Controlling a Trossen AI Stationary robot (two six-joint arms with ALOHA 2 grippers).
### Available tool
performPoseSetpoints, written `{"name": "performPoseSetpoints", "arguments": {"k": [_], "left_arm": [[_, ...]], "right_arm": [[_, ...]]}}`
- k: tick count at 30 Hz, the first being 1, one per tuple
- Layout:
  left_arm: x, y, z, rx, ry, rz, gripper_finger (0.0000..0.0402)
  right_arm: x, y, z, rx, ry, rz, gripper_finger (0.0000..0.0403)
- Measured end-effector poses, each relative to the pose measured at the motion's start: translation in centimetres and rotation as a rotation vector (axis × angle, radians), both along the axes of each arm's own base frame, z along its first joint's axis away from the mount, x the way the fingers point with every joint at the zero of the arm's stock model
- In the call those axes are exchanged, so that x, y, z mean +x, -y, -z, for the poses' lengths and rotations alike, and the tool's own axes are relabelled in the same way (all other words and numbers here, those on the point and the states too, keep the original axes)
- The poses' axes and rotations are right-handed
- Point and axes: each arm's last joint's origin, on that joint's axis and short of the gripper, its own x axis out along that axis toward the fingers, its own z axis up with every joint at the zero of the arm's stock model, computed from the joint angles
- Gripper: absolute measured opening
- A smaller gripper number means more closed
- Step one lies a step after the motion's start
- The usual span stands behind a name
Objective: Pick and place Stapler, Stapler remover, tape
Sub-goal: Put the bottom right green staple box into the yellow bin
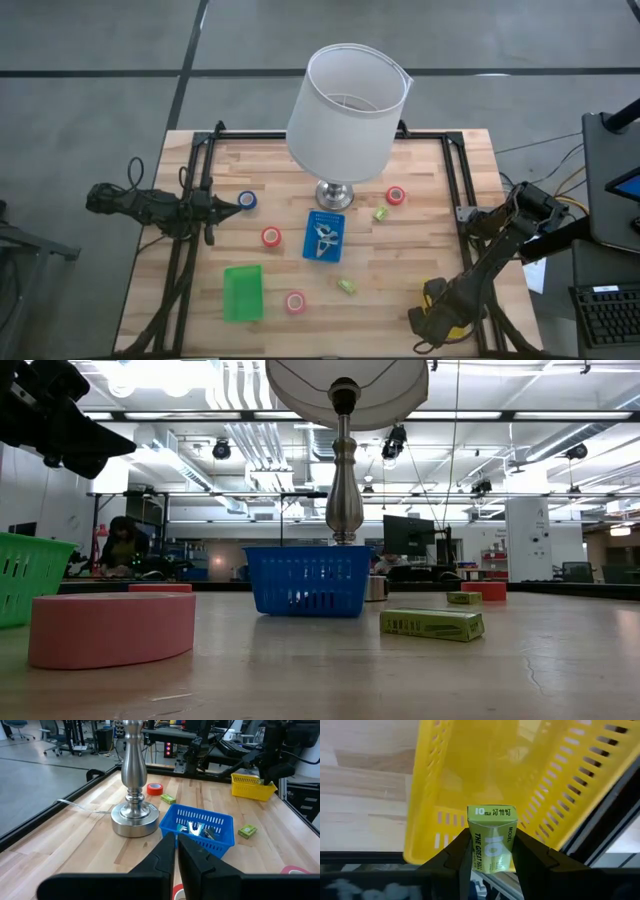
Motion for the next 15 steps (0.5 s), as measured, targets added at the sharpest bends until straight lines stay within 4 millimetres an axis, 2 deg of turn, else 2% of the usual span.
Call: {"name": "performPoseSetpoints", "arguments": {"k": [15], "left_arm": [[0.0, 0.0, 0.0, 0.0, 0.0, 0.0, 0.0023]], "right_arm": [[-0.2, 0.2, 1.3, 0.024, 0.0, -0.002, 0.0121]]}}
